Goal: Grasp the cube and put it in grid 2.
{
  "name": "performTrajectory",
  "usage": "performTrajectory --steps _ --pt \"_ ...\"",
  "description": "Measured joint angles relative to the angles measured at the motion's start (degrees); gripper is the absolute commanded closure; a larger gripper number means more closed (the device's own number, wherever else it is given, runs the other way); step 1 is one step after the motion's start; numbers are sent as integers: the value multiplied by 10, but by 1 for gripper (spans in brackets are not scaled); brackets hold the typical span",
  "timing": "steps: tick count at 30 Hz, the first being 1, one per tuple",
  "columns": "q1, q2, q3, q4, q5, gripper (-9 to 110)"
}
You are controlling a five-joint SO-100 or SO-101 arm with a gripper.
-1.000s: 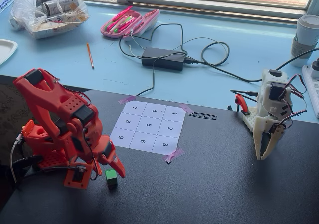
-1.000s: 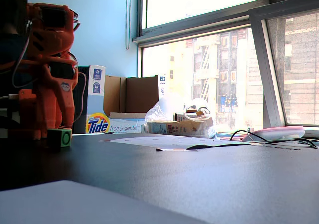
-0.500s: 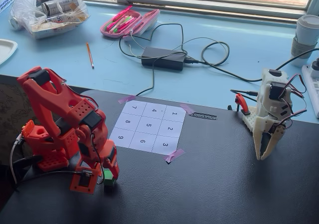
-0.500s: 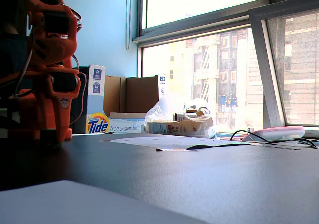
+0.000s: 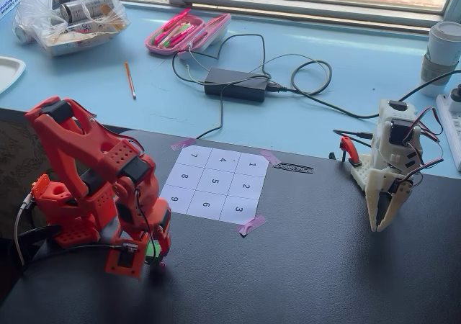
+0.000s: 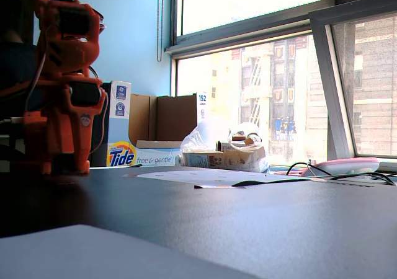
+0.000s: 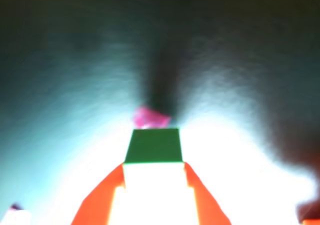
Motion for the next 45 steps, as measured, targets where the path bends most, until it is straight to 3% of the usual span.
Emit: performTrajectory --steps 11,22,36,45 --pt "-135 -70 -308 175 40 101" --pt "-305 -304 -639 287 85 101" --pt "-467 -537 -879 349 110 101" --pt "-493 -657 -972 358 132 101"
